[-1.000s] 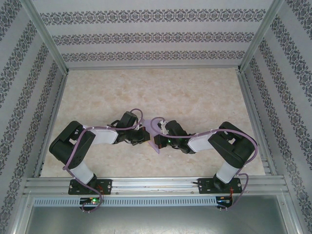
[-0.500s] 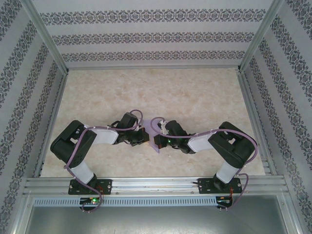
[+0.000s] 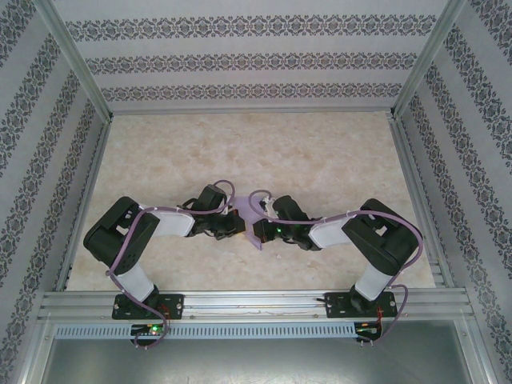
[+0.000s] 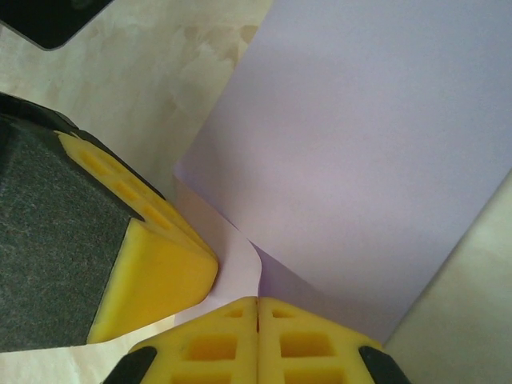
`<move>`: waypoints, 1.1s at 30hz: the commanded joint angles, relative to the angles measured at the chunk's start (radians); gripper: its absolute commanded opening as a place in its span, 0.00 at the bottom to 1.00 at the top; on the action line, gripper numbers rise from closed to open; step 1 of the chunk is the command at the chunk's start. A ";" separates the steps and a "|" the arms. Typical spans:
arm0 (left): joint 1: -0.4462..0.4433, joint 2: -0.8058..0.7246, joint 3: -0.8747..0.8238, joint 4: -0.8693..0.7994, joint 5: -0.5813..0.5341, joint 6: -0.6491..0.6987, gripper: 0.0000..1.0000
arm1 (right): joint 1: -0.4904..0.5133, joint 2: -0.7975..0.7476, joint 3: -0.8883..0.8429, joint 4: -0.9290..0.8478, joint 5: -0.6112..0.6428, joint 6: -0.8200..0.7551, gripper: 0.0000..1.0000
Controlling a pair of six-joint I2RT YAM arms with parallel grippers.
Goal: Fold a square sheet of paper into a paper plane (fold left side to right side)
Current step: Third fold the triangle at the center of the table.
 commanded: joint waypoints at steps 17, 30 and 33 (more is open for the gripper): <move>-0.011 0.069 -0.049 -0.047 -0.076 -0.018 0.01 | -0.093 -0.258 -0.012 -0.275 -0.246 0.134 0.21; -0.010 0.069 -0.041 -0.060 -0.081 -0.013 0.01 | -0.002 -0.120 0.039 -0.245 -0.359 0.257 0.03; -0.010 0.068 -0.037 -0.067 -0.081 -0.013 0.01 | -0.002 -0.105 0.036 -0.241 -0.341 0.264 0.03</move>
